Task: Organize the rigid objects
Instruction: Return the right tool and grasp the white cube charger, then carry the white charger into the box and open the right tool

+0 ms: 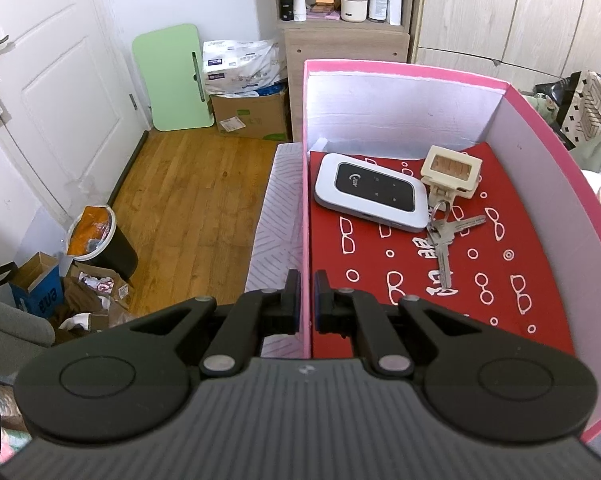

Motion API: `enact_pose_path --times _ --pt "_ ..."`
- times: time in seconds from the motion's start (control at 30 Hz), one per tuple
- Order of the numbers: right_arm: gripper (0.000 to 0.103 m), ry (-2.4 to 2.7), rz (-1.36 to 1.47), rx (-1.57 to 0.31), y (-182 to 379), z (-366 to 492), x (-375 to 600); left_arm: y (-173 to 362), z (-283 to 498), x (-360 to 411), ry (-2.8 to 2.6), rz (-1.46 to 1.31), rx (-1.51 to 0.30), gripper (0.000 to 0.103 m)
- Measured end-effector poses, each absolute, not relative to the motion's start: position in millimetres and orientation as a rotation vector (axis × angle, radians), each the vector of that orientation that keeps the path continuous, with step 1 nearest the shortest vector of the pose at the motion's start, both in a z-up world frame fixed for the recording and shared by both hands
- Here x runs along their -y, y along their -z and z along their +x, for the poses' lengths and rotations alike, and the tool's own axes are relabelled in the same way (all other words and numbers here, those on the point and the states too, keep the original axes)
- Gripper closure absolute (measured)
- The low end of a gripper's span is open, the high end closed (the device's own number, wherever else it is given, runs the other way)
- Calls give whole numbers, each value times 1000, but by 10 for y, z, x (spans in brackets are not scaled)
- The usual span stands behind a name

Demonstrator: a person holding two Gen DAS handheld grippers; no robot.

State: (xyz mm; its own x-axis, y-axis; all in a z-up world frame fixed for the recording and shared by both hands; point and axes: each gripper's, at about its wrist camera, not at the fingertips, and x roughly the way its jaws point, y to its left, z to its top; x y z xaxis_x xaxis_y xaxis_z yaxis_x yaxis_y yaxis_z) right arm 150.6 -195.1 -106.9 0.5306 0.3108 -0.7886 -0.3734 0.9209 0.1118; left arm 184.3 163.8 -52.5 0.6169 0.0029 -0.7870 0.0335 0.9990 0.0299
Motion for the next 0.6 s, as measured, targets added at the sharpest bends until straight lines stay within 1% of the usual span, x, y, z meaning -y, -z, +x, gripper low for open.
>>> enact_pose_path --times 0.07,0.1,0.13,0.3,0.6 --pt "43 -396 -142 -912 1081 1467 1900 527 1842 -1633 16 46 -906 98" --pt "53 -393 -180 -901 1076 1442 1883 528 1838 -1638 14 48 -906 98" --pt "58 -391 -199 -896 1064 1429 1887 530 1836 -1640 13 48 -906 98" --pt "58 -410 -151 -900 1038 1446 1983 530 1837 -1649 12 47 -908 98" --pt "58 -496 -81 -811 729 1414 2002 534 1836 -1645 19 44 -905 98"
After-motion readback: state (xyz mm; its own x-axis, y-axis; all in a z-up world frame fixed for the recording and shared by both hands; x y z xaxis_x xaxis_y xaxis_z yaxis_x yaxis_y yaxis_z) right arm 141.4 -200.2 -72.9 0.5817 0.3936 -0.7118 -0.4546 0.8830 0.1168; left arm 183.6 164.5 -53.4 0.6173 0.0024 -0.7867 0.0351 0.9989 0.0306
